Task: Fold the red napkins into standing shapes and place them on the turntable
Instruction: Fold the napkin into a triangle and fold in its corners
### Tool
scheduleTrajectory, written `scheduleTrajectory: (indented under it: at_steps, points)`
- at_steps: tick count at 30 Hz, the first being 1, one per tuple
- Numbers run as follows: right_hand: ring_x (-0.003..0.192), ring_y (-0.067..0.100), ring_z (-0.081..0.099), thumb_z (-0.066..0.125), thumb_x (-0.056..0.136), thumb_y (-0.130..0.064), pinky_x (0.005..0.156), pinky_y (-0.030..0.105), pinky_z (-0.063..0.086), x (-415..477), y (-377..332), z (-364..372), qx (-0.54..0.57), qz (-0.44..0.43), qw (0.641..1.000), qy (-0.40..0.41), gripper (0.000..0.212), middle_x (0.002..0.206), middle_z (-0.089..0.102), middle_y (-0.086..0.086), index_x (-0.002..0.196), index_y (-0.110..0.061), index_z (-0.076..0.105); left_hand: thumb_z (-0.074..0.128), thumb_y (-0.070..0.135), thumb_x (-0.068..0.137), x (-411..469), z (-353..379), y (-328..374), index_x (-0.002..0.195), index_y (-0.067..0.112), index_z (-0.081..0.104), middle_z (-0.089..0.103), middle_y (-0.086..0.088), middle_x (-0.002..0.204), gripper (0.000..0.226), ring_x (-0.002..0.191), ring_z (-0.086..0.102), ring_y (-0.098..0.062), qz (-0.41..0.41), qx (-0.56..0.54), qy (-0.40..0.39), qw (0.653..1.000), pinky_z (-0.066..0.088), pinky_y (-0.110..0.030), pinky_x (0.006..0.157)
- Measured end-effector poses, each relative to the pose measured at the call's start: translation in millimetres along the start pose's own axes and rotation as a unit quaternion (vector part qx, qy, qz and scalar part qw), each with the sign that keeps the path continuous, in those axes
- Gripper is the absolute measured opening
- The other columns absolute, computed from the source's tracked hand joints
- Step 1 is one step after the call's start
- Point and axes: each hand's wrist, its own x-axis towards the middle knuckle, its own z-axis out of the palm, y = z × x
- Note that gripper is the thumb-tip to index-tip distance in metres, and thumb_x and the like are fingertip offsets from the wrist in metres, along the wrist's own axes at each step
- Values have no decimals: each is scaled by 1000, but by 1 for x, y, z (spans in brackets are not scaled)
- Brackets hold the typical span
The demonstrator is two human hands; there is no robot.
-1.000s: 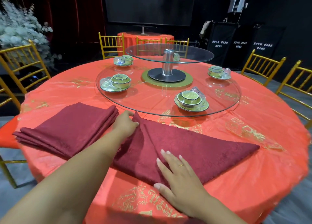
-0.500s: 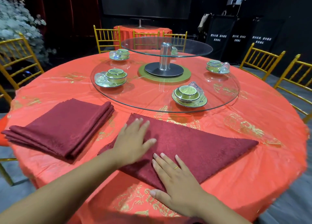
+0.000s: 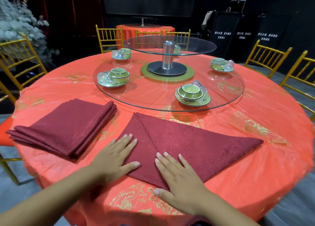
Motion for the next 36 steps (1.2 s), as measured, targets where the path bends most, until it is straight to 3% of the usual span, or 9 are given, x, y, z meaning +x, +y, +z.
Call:
scheduleTrajectory:
  at_steps: [8, 14, 20, 22, 23, 25, 26, 32, 36]
  points:
    - [136, 5, -33, 0, 81, -77, 111, 44, -25, 0, 0, 0, -7, 1, 1000, -15, 89, 154, -24, -13, 151, -23, -9, -24, 93, 45, 4, -21, 2, 149, 23, -15, -28, 5, 150, 126, 138, -27, -8, -6, -16, -49, 999, -13, -33, 117]
    - [136, 7, -33, 0, 82, -76, 108, 49, -27, 0, -1, -1, -11, 2, 1000, -9, 90, 152, -22, -10, 152, -19, -3, 2, 85, 74, 37, -21, 43, 152, 30, -5, -15, 4, 159, 96, 142, -20, -5, 53, -88, -34, 994, -11, -29, 116]
    - [137, 7, -32, 8, 85, -73, 111, 48, -26, 0, -4, -4, 7, 3, 1000, 1, 86, 156, -19, -10, 152, -21, -5, 17, 72, 88, 77, -6, 25, 153, 24, -1, -11, -1, 160, 83, 146, -13, -12, -29, -63, -18, 997, -7, -34, 118]
    - [143, 10, -17, 13, 88, -72, 112, 49, -17, -1, -5, -7, -11, 7, 1000, 20, 84, 159, -5, -7, 153, -20, 8, 19, 70, 90, 90, -7, 14, 153, 21, 1, -8, -1, 161, 82, 147, -9, -13, -59, -67, -9, 996, -4, -36, 118]
    - [146, 14, 2, 17, 89, -71, 112, 47, -3, -2, -6, -8, -29, 12, 999, 25, 81, 159, 12, -5, 150, -18, 23, 20, 70, 90, 96, -8, 9, 153, 20, 2, -7, 0, 161, 82, 147, -8, -13, -74, -71, -7, 995, -3, -37, 118]
    - [138, 13, 34, 22, 89, -71, 104, 41, 17, -4, -8, -9, -50, 28, 998, 30, 76, 148, 40, -4, 139, -19, 48, 19, 71, 90, 106, -10, 1, 153, 20, 2, -7, 1, 161, 83, 147, -8, -13, -100, -70, -8, 992, -2, -41, 118]
    - [135, 12, 39, 23, 89, -71, 102, 40, 20, -4, -9, -9, -43, 30, 998, 27, 76, 145, 44, -4, 136, -20, 52, 19, 71, 90, 110, -11, -3, 153, 20, 2, -7, 2, 161, 83, 147, -8, -12, -109, -67, -10, 992, -2, -43, 117]
    - [134, 13, 40, 22, 89, -70, 102, 41, 19, -6, -11, -11, -72, 36, 996, 31, 75, 145, 45, -4, 135, -19, 53, 18, 67, 93, 122, -21, -10, 153, 19, 3, -8, 1, 161, 79, 147, -7, -12, -130, -81, -20, 988, -8, -49, 116]
    - [141, 19, 24, 21, 91, -69, 106, 42, 8, -6, -9, -9, -40, 19, 998, 36, 78, 152, 31, 0, 144, -15, 40, 21, 65, 93, 102, -29, 9, 153, 18, 3, -8, 0, 161, 78, 146, -10, -11, -106, -83, 36, 990, -11, -47, 116]
